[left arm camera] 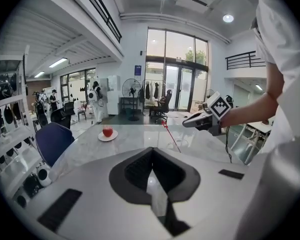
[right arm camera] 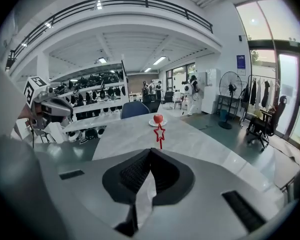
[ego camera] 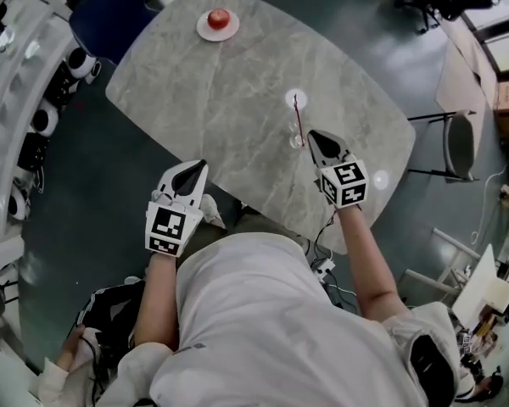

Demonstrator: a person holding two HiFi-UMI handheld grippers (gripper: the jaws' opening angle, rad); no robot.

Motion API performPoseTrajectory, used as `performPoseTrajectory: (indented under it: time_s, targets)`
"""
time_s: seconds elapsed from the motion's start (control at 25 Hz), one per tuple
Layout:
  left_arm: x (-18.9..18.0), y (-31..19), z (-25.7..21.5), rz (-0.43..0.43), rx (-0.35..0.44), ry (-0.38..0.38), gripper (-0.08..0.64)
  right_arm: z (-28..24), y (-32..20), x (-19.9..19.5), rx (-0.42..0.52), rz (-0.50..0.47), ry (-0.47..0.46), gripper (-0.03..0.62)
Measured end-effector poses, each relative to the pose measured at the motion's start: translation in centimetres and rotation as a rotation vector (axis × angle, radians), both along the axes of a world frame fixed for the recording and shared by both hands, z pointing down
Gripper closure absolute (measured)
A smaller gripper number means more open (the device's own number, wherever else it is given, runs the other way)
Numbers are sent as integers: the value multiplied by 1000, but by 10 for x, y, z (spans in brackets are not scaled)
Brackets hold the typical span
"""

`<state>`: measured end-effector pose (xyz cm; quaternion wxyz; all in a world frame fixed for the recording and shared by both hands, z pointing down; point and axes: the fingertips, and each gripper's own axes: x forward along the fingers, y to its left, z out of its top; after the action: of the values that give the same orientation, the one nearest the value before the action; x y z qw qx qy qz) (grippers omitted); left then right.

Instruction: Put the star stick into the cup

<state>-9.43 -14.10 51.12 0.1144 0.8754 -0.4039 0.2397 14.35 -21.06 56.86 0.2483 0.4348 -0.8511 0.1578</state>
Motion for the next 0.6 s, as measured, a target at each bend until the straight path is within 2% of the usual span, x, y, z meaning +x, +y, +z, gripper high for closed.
performPoseTrajectory:
  time_s: [0.6]
  targets:
    - [53,-21,-50,241,104,149,558,-98,68,-13,161,94,-49,581]
